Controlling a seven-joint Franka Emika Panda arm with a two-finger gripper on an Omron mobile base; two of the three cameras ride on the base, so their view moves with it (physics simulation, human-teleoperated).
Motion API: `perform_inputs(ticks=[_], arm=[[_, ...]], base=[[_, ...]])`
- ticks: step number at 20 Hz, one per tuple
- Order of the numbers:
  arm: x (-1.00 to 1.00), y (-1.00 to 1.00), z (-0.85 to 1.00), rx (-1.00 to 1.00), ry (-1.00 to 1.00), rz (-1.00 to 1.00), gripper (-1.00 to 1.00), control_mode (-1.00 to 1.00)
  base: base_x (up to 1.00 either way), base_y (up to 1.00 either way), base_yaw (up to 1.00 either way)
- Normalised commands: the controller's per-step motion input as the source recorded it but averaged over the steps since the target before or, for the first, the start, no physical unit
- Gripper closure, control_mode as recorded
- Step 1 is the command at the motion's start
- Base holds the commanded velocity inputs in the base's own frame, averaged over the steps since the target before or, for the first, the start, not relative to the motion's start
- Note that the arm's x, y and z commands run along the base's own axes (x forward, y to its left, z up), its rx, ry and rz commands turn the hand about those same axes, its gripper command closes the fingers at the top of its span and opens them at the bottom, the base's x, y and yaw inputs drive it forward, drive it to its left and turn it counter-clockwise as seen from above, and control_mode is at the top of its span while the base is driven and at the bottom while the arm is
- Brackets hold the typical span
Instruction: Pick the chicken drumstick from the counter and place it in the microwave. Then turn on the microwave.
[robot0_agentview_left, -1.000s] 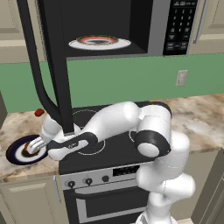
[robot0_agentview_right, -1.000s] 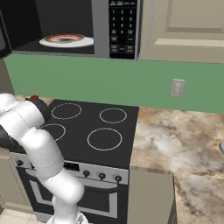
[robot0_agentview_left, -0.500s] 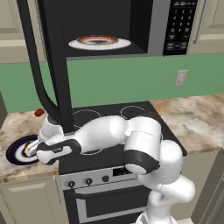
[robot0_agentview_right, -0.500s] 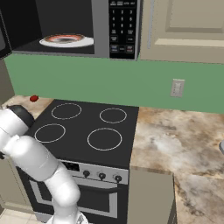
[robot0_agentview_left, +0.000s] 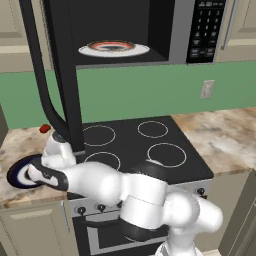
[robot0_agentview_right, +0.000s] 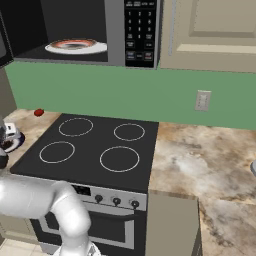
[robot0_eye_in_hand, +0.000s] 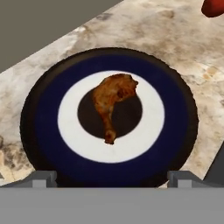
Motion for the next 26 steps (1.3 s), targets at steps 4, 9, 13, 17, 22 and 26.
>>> perform_inputs(ticks=[4, 9, 13, 17, 22, 26], arm=[[0.08, 0.21, -0.04, -0.02, 0.0, 0.0, -1.0, -1.0], [0.16, 0.19, 0.0, -0.01, 0.01, 0.0, -1.0, -1.0], [0.17, 0.14, -0.08, -0.01, 0.05, 0.0, -1.0, -1.0], [0.15, 0.07, -0.14, -0.02, 0.05, 0.0, -1.0, -1.0], [0.12, 0.03, -0.19, -0.03, 0.05, 0.0, -1.0, -1.0], [0.08, 0.06, -0.19, -0.03, 0.02, 0.0, -1.0, -1.0]], base=[[0.0, 0.0, 0.0], [0.0, 0.0, 0.0], [0.0, 0.0, 0.0], [0.0, 0.0, 0.0], [0.0, 0.0, 0.0], [0.0, 0.0, 0.0]])
